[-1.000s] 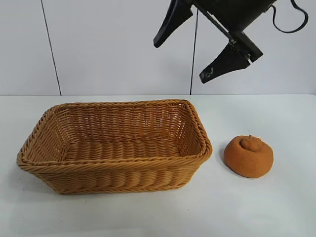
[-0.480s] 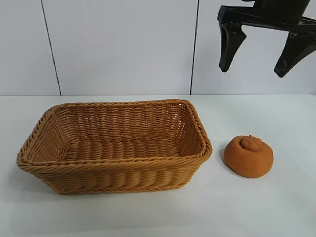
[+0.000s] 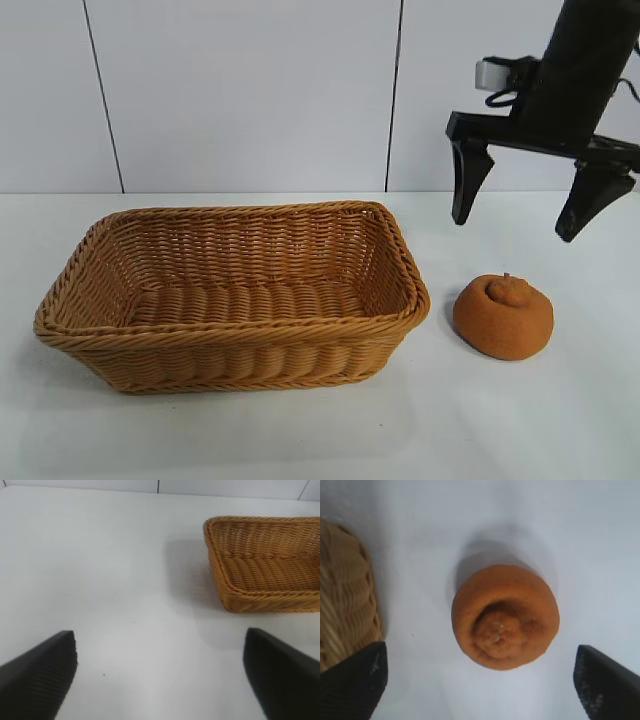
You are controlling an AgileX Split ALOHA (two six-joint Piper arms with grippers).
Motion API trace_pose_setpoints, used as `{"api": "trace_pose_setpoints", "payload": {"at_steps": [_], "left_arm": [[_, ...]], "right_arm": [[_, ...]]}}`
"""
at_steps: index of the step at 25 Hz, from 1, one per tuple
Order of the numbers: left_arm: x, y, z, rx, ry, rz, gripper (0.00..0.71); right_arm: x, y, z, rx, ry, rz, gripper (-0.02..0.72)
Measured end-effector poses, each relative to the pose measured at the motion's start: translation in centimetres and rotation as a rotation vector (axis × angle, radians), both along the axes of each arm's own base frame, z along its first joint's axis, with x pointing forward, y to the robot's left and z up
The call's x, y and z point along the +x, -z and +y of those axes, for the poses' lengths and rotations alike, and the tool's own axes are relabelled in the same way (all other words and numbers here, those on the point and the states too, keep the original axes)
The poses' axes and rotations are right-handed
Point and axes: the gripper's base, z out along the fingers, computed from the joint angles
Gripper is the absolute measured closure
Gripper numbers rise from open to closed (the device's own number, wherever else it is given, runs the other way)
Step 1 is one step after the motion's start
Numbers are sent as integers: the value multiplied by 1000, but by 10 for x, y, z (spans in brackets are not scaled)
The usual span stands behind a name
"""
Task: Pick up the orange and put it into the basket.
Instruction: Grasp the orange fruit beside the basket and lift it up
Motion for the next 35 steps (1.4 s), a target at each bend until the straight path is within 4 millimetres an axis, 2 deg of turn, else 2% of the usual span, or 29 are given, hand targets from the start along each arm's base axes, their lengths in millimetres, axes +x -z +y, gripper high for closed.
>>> {"api": "trace_pose_setpoints", "payload": {"at_steps": [5, 9, 10, 12, 17, 20, 21, 23, 25, 28, 35], "left_arm": [[0, 0, 0, 0, 0, 0, 66], [0, 0, 0, 0, 0, 0, 66], [0, 0, 0, 0, 0, 0, 66], [0, 0, 0, 0, 0, 0, 66], [0, 0, 0, 0, 0, 0, 66], [0, 0, 0, 0, 0, 0, 66], [0, 0, 0, 0, 0, 0, 66], [0, 0, 0, 0, 0, 0, 66], [0, 0, 0, 0, 0, 0, 66], [0, 0, 0, 0, 0, 0, 66], [0, 0, 0, 0, 0, 0, 66]], "right_arm": [[5, 39, 1, -14, 4, 77, 10], [6, 48, 1, -17, 4, 95, 11], [6, 48, 1, -18, 4, 94, 39], [6, 48, 1, -23, 1, 93, 139], [5, 48, 0, -31, -4, 96, 488], [5, 46, 0, -31, -4, 98, 647], [5, 45, 0, -31, -5, 97, 694], [4, 42, 0, -32, -9, 96, 708], [3, 36, -1, -30, -19, 88, 708], [1, 16, -1, -21, -23, 41, 708], [-15, -61, -4, 11, -25, -125, 708]]}}
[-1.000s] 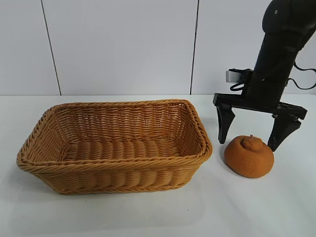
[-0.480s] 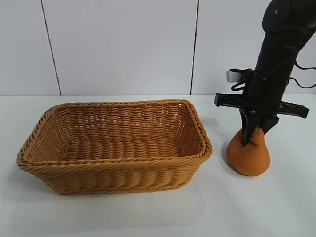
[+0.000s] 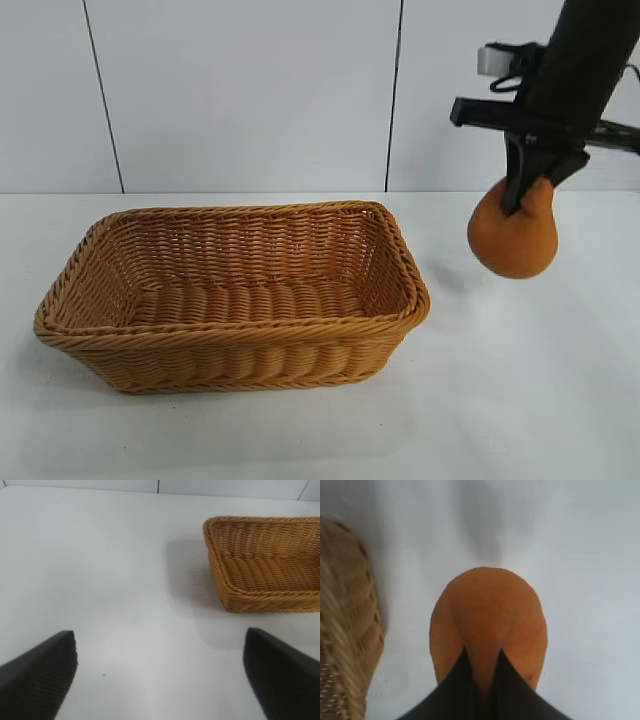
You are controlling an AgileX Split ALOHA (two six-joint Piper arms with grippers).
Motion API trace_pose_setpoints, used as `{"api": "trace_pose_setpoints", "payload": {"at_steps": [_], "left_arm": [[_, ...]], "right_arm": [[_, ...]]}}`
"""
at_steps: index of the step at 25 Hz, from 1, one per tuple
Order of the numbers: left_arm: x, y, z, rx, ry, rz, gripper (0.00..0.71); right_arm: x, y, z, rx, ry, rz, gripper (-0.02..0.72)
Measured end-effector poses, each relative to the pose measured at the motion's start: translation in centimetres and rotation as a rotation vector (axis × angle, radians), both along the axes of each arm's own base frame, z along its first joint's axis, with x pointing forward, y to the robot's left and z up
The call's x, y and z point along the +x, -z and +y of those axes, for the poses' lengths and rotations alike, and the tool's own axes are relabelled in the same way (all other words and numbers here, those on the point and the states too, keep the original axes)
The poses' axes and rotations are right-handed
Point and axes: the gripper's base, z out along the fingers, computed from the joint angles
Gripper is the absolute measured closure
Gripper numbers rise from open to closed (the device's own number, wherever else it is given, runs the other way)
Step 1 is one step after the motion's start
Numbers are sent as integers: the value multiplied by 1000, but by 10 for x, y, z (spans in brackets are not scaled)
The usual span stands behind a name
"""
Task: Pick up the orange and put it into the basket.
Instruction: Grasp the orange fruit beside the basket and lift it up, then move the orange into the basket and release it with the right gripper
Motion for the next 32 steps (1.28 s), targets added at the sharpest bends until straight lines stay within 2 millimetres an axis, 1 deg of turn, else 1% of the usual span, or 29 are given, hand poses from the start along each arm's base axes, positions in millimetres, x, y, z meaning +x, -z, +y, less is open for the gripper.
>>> {"api": "trace_pose_setpoints", "payload": {"at_steps": [2, 6, 9, 10, 11, 14, 17, 20, 22, 24, 26, 27, 28, 32], "left_arm": [[0, 0, 0, 0, 0, 0, 66], [0, 0, 0, 0, 0, 0, 66], [0, 0, 0, 0, 0, 0, 66], [0, 0, 0, 0, 0, 0, 66], [0, 0, 0, 0, 0, 0, 66], [0, 0, 0, 0, 0, 0, 66], [0, 0, 0, 1, 0, 1, 66], [0, 0, 0, 1, 0, 1, 66], [0, 0, 0, 1, 0, 1, 66], [0, 0, 0, 1, 0, 1, 66], [0, 0, 0, 1, 0, 1, 66], [0, 0, 0, 1, 0, 1, 66], [0, 0, 0, 1, 0, 1, 66], [0, 0, 0, 1, 0, 1, 66]], "right_arm": [[-6, -17, -1, 11, 0, -40, 708], [-14, -37, 4, 80, 9, -75, 708], [-17, -42, 21, 130, -21, -100, 708], [-19, -43, 30, 137, -44, -110, 708], [-19, -43, 30, 137, -44, -110, 708], [-27, -44, 63, 161, -119, -145, 708], [-38, -47, 101, 198, -192, -203, 708], [-50, -50, 133, 240, -249, -262, 708], [-57, -50, 150, 264, -277, -291, 708], [-61, -45, 163, 277, -290, -295, 708], [-61, -33, 175, 278, -298, -283, 708], [-60, -24, 180, 273, -301, -272, 708], [-54, -6, 187, 264, -298, -260, 708], [-39, 34, 196, 247, -275, -256, 708]]}}
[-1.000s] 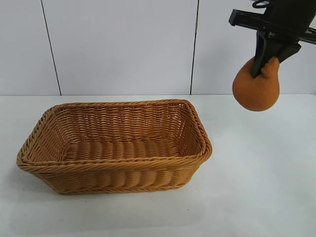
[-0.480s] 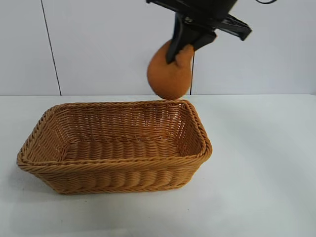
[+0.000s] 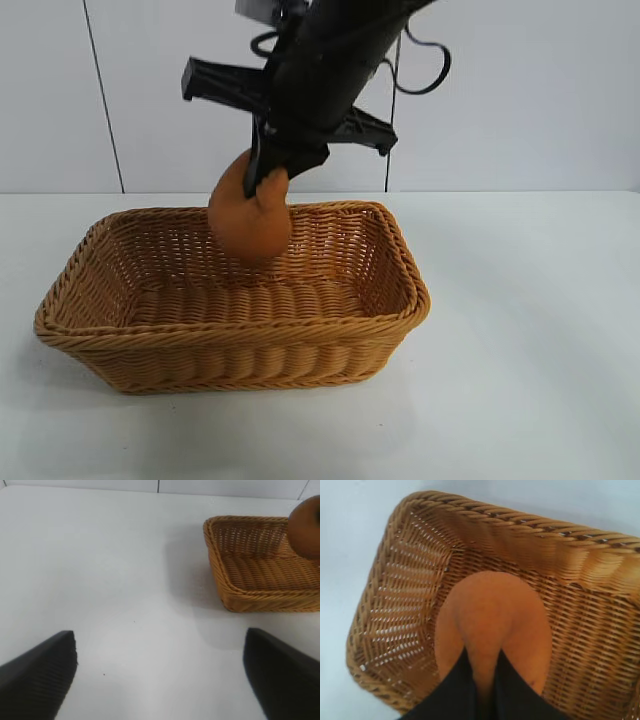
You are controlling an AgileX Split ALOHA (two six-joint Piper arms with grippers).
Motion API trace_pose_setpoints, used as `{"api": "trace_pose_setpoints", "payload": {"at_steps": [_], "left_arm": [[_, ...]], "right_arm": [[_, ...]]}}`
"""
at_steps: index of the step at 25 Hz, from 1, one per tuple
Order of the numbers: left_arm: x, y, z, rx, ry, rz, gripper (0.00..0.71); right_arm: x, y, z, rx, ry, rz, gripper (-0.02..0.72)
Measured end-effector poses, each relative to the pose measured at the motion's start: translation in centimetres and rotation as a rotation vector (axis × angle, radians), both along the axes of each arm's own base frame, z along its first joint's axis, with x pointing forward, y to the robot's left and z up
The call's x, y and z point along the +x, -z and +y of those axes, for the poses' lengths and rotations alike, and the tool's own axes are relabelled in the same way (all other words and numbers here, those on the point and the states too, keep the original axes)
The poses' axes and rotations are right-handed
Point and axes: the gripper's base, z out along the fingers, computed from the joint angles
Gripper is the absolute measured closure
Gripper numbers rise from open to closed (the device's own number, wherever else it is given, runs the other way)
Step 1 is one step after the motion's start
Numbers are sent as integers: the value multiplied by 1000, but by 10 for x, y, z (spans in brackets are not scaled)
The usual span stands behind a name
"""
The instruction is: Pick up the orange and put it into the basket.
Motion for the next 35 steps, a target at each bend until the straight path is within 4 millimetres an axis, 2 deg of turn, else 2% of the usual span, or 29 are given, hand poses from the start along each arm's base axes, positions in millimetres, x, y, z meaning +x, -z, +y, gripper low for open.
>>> {"api": "trace_pose_setpoints", "payload": {"at_steps": [5, 7, 9, 11, 15, 17, 18, 21, 26, 30, 32, 35], "left_arm": [[0, 0, 0, 0, 0, 0, 66], [0, 0, 0, 0, 0, 0, 66], [0, 0, 0, 0, 0, 0, 66], [0, 0, 0, 0, 0, 0, 66], [0, 0, 0, 0, 0, 0, 66], [0, 0, 0, 0, 0, 0, 66], [0, 0, 0, 0, 0, 0, 66], [0, 0, 0, 0, 0, 0, 66], [0, 0, 0, 0, 0, 0, 66], [0, 0, 0, 0, 0, 0, 66], [0, 0, 0, 0, 0, 0, 66], [0, 0, 0, 0, 0, 0, 66]], "right_arm": [[6, 40, 6, -18, 22, 63, 708], [7, 49, 7, -26, 25, 80, 702], [7, 51, 7, -27, 27, 85, 659], [7, 51, 7, -23, 30, 84, 558], [5, 51, 7, -30, 25, 104, 173], [3, 50, 5, -44, 15, 120, 72], [2, 48, 4, -53, 8, 126, 50], [-1, 34, 3, -65, -14, 132, 18], [2, -16, 4, -108, -80, 127, 9], [4, -53, -2, -212, -107, 114, 10], [9, -63, -6, -245, -79, 82, 10], [17, -67, -16, -260, -33, 66, 10]]}}
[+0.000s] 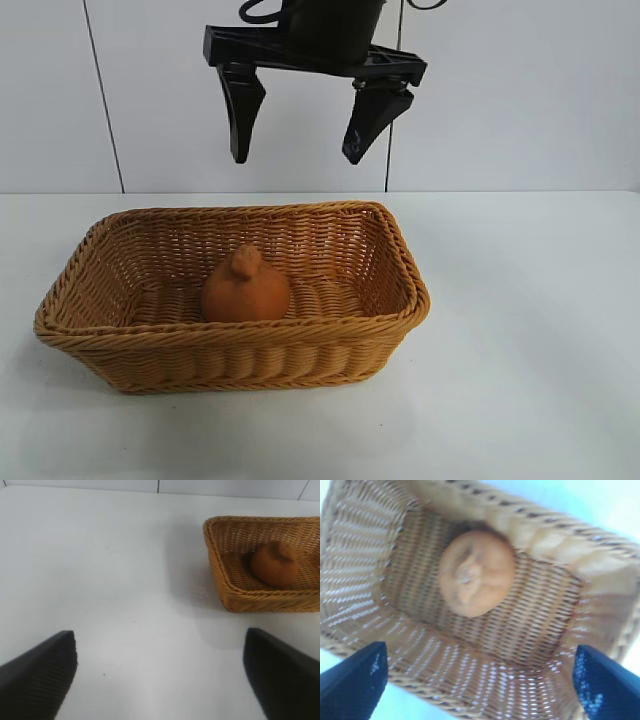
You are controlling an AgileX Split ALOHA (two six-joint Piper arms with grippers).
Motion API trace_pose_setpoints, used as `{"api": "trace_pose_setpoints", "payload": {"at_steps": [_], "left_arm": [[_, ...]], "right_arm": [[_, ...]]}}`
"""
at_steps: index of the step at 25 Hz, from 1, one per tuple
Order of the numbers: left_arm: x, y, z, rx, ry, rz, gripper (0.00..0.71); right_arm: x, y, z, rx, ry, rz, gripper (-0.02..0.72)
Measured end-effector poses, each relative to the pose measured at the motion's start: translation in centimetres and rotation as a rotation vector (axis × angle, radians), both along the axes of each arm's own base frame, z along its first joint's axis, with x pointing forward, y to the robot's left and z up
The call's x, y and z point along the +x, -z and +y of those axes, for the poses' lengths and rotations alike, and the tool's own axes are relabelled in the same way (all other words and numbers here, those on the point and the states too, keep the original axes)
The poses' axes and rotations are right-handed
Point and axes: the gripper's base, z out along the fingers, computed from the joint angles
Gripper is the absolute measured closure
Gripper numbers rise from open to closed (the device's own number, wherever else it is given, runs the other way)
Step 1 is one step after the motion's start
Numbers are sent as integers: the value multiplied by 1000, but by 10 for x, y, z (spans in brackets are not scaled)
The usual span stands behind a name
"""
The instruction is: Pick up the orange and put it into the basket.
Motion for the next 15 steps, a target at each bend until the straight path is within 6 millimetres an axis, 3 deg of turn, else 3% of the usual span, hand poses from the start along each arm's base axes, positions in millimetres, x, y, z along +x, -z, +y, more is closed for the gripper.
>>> {"api": "trace_pose_setpoints", "payload": {"at_steps": [5, 11, 15], "left_arm": [[0, 0, 0, 0, 0, 0, 66], [0, 0, 0, 0, 0, 0, 66], [0, 0, 0, 0, 0, 0, 66]], "right_arm": [[26, 0, -41, -25, 94, -8, 10], [66, 0, -132, -87, 278, -32, 10], [80, 1, -192, -111, 397, -31, 10]]}}
